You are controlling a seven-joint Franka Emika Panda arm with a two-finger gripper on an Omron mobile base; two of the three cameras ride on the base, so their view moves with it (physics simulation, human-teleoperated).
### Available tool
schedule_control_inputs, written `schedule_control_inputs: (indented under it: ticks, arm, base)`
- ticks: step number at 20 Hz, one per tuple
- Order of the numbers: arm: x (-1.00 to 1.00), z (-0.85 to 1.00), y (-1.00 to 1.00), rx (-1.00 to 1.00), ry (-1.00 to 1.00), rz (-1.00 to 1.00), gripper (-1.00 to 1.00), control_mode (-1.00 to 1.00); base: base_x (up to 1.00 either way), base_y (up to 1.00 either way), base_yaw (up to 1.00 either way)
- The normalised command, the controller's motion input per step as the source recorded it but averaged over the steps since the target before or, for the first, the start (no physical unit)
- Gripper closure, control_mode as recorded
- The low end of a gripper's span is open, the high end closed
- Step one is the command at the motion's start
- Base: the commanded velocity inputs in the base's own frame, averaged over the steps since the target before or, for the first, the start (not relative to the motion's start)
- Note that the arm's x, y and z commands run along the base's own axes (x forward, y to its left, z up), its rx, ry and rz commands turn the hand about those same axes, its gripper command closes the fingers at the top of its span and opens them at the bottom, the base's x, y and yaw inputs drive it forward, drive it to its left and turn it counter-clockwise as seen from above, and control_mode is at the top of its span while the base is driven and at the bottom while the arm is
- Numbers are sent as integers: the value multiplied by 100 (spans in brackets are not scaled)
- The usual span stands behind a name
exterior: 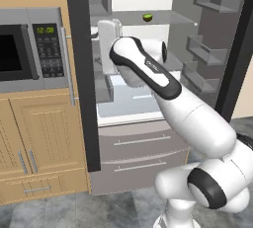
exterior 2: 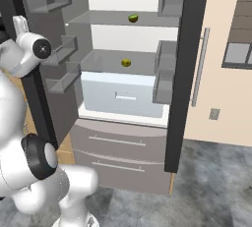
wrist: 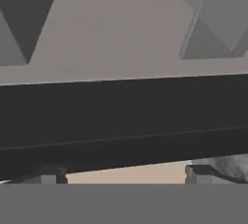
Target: Retrieve the kiwi and pear from the fridge and place them into the bowl on the dining table.
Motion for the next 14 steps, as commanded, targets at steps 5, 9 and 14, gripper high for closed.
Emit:
schedule_control_inputs:
  ticks: [5,9,14]
  arm:
    - [-99,88,-86,-4,-7,0,-100,-100]
    - [-74,52,-100,-16,1,0,-100,-100]
    - [-39,-11,-62,-58,20,2,-100,-100]
  base:
    - [0,0,0]
    - [0,0,0]
    - [0,0,0]
